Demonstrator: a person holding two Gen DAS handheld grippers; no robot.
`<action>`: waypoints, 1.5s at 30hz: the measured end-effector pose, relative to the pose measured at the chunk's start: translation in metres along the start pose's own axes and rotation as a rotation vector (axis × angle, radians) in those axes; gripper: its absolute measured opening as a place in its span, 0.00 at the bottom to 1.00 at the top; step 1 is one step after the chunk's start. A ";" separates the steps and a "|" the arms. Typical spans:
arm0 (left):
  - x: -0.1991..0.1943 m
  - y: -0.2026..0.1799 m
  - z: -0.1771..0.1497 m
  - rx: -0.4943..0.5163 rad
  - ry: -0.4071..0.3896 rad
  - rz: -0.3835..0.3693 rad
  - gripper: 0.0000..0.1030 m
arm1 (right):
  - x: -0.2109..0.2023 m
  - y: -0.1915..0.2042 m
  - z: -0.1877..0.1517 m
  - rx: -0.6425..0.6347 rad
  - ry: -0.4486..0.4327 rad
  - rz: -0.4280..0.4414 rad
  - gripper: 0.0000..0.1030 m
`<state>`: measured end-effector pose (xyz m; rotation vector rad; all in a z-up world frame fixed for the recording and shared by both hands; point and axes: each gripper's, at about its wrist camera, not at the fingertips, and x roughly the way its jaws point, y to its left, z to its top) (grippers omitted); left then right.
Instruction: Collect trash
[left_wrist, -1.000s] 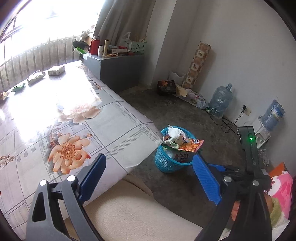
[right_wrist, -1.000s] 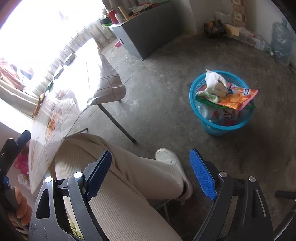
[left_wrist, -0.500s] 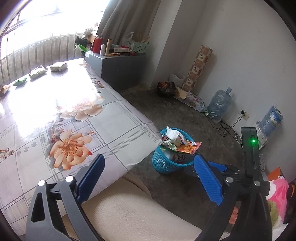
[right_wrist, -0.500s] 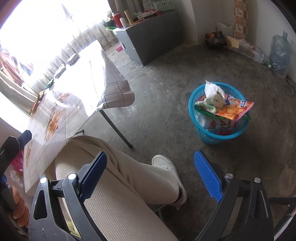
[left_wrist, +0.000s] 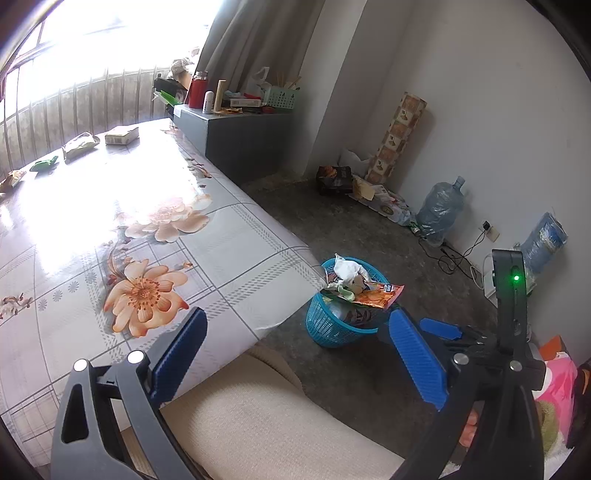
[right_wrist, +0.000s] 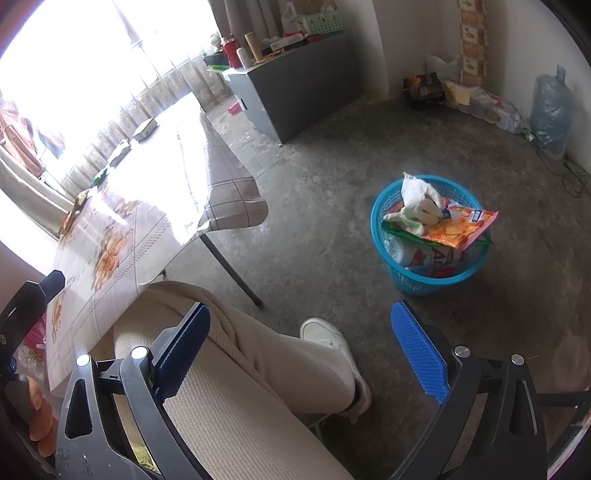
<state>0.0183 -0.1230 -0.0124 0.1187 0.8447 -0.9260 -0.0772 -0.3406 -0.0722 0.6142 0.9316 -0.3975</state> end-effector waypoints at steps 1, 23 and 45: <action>0.000 0.000 0.000 0.000 0.000 0.001 0.94 | 0.000 0.000 0.000 0.000 -0.001 0.001 0.91; -0.005 0.002 -0.002 -0.008 -0.005 0.015 0.94 | -0.008 0.006 0.001 -0.020 -0.023 0.008 0.92; -0.010 0.000 -0.002 -0.010 -0.015 0.025 0.94 | -0.017 0.011 0.001 -0.039 -0.050 0.021 0.92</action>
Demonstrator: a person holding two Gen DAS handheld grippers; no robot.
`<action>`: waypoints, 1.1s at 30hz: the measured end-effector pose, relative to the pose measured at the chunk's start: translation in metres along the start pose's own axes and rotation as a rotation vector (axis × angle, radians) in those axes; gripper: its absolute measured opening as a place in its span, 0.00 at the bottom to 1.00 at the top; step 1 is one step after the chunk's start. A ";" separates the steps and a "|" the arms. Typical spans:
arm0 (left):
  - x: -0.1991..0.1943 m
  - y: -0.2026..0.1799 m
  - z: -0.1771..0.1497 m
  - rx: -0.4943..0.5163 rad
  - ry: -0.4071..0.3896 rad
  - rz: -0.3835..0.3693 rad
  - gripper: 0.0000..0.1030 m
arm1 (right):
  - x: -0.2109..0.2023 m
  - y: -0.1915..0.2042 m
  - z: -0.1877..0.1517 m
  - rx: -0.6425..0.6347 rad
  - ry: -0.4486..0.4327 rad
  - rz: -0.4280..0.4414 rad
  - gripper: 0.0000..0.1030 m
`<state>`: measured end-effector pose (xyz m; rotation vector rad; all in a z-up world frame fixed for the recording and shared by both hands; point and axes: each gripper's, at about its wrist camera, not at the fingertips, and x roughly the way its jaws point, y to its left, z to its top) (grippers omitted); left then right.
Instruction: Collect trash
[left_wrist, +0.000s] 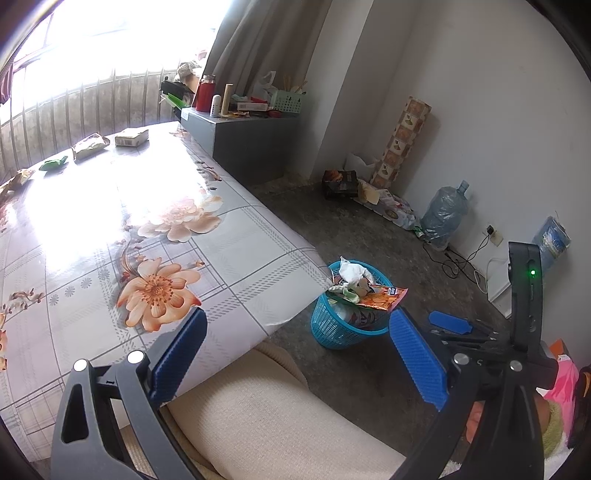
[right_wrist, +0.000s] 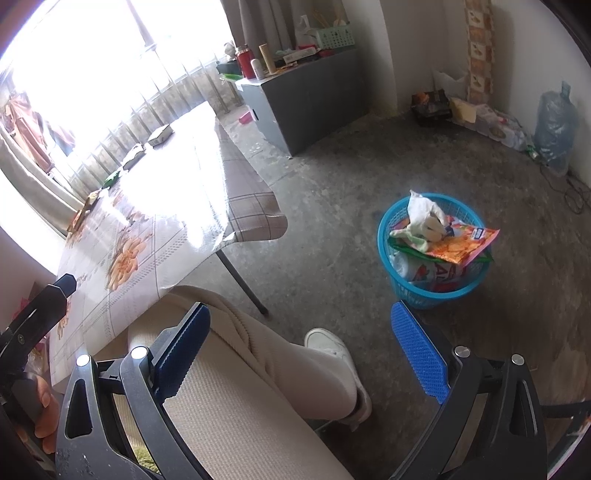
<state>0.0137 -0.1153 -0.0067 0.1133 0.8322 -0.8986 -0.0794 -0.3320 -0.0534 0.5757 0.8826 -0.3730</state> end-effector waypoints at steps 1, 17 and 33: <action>0.000 0.000 0.000 0.000 0.000 0.001 0.94 | 0.000 0.000 0.000 0.000 0.000 0.000 0.92; -0.002 0.003 0.001 -0.001 -0.005 0.005 0.94 | -0.004 0.003 0.001 -0.009 -0.009 0.002 0.92; -0.005 0.005 0.000 -0.013 -0.012 0.017 0.94 | -0.005 0.005 0.002 -0.015 -0.016 0.003 0.92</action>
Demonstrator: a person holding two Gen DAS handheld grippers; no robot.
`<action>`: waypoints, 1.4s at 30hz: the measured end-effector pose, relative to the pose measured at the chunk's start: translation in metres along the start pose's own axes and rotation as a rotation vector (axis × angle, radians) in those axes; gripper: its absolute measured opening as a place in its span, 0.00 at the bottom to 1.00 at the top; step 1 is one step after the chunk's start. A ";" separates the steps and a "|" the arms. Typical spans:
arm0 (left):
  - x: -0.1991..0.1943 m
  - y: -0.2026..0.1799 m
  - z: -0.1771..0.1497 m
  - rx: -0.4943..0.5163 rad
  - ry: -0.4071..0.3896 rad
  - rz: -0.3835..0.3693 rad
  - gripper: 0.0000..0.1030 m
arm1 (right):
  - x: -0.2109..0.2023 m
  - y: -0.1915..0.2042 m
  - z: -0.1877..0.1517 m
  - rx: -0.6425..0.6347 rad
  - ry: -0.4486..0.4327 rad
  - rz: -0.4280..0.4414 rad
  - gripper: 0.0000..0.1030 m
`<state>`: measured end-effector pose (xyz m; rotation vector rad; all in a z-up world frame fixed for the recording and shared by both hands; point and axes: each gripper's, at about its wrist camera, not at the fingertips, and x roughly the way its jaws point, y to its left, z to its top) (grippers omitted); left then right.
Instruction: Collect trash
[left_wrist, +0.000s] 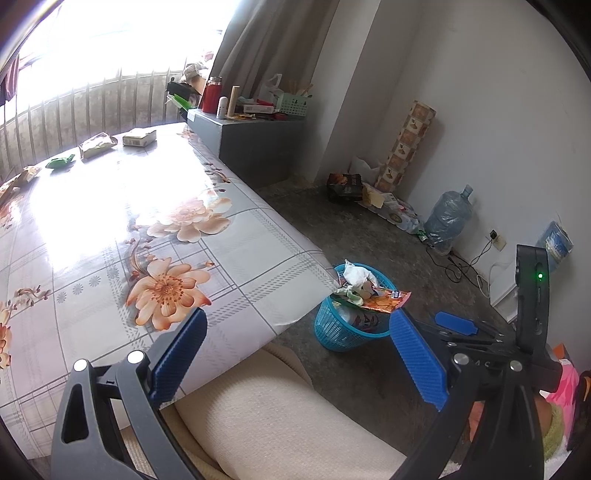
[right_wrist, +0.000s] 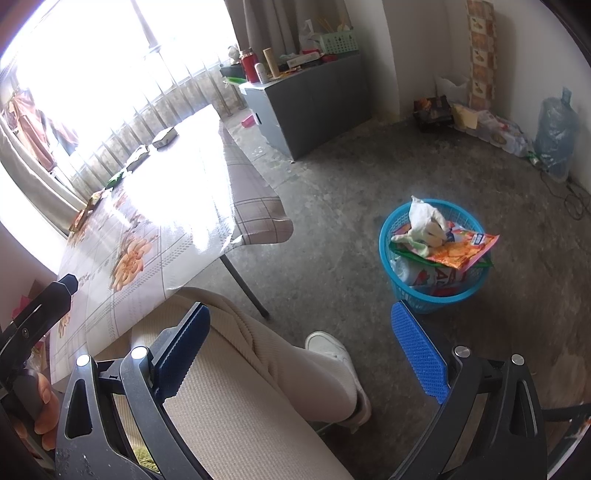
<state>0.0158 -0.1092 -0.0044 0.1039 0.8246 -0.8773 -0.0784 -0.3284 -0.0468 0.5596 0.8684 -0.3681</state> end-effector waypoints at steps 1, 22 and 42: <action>0.000 0.000 0.000 0.000 -0.001 0.001 0.94 | 0.000 0.000 0.000 0.000 0.000 0.000 0.92; -0.013 0.001 0.002 -0.030 -0.033 0.014 0.94 | -0.010 0.007 0.000 -0.016 -0.038 -0.004 0.92; -0.104 0.052 -0.021 -0.262 -0.196 0.468 0.94 | -0.041 0.084 0.023 -0.270 -0.221 0.055 0.92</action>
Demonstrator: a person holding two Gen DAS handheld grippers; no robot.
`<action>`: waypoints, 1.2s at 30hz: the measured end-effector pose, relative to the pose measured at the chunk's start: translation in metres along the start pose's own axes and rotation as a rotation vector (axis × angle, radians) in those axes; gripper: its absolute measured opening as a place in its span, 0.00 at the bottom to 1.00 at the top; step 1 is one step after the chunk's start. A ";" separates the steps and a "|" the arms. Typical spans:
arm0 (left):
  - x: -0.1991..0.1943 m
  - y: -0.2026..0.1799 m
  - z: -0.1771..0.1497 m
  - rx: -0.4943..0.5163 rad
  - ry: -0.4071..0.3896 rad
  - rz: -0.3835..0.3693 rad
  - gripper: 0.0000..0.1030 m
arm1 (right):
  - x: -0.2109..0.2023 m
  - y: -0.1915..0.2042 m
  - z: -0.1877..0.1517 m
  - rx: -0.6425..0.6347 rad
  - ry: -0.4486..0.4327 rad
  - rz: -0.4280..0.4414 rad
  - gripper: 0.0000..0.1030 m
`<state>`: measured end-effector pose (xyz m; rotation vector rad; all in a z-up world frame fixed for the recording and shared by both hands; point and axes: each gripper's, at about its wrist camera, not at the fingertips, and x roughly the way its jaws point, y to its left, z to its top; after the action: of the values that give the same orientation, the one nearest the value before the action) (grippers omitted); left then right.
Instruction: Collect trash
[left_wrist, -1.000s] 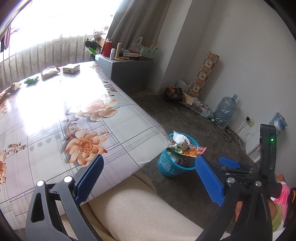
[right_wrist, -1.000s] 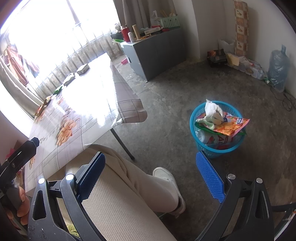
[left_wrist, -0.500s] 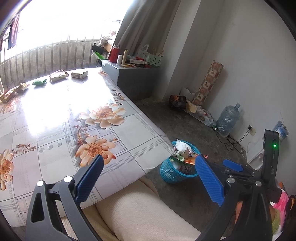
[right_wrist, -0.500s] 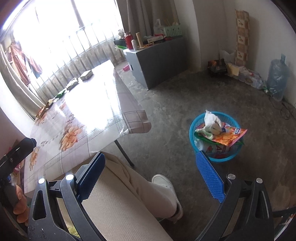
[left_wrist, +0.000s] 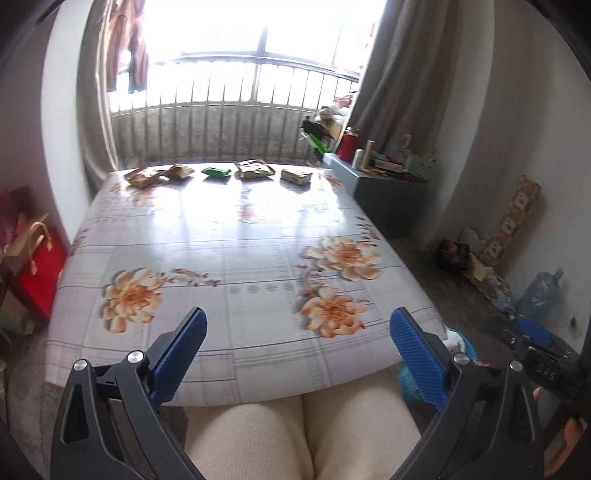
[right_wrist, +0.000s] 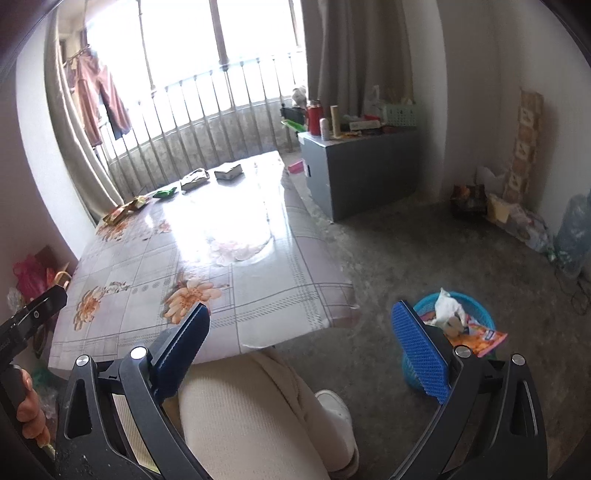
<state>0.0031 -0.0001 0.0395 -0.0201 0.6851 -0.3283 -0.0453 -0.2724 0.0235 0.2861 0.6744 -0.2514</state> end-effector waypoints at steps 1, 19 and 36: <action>-0.001 0.005 -0.003 -0.010 0.001 0.040 0.94 | 0.000 0.006 0.000 -0.021 -0.005 0.000 0.92; 0.036 -0.002 -0.024 -0.065 0.276 0.250 0.94 | 0.003 0.048 -0.012 -0.177 0.047 -0.057 0.92; 0.036 0.006 -0.026 -0.099 0.301 0.315 0.94 | 0.020 0.054 -0.022 -0.177 0.192 -0.096 0.92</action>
<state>0.0145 -0.0032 -0.0032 0.0441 0.9880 0.0081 -0.0254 -0.2169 0.0036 0.1085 0.8956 -0.2561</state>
